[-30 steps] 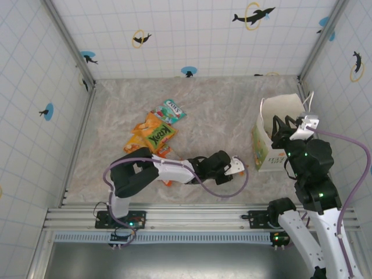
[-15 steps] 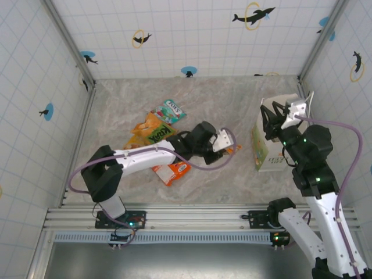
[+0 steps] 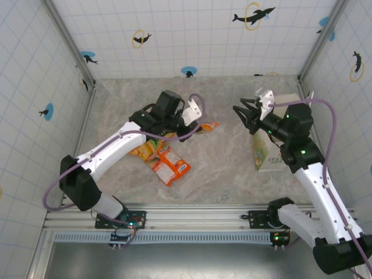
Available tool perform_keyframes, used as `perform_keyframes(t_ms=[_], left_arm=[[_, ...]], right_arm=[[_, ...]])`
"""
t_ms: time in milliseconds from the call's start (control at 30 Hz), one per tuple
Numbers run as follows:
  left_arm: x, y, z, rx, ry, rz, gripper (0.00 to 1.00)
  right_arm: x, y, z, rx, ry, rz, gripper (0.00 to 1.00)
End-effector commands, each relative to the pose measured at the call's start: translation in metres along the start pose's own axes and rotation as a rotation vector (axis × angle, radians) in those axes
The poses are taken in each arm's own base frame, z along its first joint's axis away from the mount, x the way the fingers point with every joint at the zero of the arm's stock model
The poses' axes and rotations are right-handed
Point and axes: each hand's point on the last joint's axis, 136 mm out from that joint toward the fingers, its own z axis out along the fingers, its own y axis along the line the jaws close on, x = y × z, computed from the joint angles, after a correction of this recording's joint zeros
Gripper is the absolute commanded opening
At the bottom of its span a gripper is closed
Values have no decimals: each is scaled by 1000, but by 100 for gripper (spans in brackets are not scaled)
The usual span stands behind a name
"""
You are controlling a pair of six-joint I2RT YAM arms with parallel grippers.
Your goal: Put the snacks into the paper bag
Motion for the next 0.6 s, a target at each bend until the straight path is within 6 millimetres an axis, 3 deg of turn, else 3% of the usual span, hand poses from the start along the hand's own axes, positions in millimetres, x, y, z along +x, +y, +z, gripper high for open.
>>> perform_keyframes(t_ms=[0,333,567], left_arm=[[-4,-10,-21,37,2,21,5],[-13,-14,-43,28,-18,-9,5],[-19,-17,-46,47,-27,-14,5]], right_arm=[[-20,23,8,-105,-60,-156,39],[47,73,41,-293,75,-575,45],[69,78,51,-359,154,-779,48]])
